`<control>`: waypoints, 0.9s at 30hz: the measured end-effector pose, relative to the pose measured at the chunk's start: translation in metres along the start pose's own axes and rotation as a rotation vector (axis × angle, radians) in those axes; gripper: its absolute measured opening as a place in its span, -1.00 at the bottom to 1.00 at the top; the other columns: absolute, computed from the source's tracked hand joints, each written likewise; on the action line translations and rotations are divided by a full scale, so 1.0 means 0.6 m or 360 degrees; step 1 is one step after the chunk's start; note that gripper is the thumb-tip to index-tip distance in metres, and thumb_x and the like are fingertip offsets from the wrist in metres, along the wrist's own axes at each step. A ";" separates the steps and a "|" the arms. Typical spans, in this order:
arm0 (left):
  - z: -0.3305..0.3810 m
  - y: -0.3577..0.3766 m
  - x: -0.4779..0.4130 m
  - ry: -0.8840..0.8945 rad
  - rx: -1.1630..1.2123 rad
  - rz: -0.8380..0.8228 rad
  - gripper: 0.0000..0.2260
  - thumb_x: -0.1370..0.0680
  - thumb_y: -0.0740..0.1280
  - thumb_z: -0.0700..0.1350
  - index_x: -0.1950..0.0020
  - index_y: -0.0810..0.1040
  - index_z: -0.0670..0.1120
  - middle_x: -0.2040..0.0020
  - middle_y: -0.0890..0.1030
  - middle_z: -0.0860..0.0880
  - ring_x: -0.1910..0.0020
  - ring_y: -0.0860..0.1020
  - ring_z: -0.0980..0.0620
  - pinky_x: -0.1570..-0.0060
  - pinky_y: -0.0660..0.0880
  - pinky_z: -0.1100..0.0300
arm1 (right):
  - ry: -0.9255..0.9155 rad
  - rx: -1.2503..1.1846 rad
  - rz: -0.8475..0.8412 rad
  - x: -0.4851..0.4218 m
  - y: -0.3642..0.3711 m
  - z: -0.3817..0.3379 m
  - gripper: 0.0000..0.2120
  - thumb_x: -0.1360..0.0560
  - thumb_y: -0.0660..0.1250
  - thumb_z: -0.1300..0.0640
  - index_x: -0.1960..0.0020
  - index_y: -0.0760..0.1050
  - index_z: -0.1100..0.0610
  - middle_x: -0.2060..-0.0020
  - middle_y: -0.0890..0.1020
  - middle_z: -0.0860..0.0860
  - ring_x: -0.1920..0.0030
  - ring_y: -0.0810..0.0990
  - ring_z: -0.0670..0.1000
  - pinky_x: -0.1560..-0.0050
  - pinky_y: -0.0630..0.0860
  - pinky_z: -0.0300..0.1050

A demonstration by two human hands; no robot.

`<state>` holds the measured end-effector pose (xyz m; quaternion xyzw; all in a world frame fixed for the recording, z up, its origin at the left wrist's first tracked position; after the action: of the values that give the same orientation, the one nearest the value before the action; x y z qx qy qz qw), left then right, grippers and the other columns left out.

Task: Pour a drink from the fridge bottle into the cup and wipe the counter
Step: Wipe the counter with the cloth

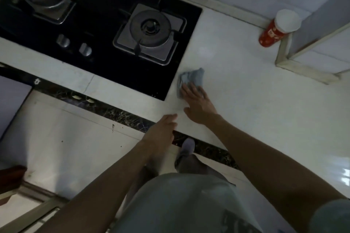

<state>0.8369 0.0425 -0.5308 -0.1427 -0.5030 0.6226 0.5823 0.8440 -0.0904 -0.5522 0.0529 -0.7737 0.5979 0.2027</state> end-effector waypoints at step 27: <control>-0.067 0.009 0.055 0.0023 -0.0299 -0.0048 -0.49 -0.53 0.28 -0.08 -0.46 0.32 -0.16 -0.57 0.15 -0.16 -0.52 0.19 -0.13 -0.49 0.13 -0.02 | 0.0539 -0.0297 0.0050 0.132 0.098 -0.168 -0.21 -0.51 0.19 -0.02 -0.59 -0.12 0.15 -0.58 -0.12 0.08 -0.56 -0.27 0.14 -0.52 -0.28 0.16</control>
<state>0.8553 0.0908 -0.5399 -0.1936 -0.5569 0.5628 0.5793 0.7781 0.0342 -0.5547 -0.0795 -0.7812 0.5271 0.3248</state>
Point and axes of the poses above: each hand's wrist, its own x-axis away from the middle knuckle, its own y-axis out of the palm, z = x × y, the point moved 9 cm from there along -x, towards the middle knuckle
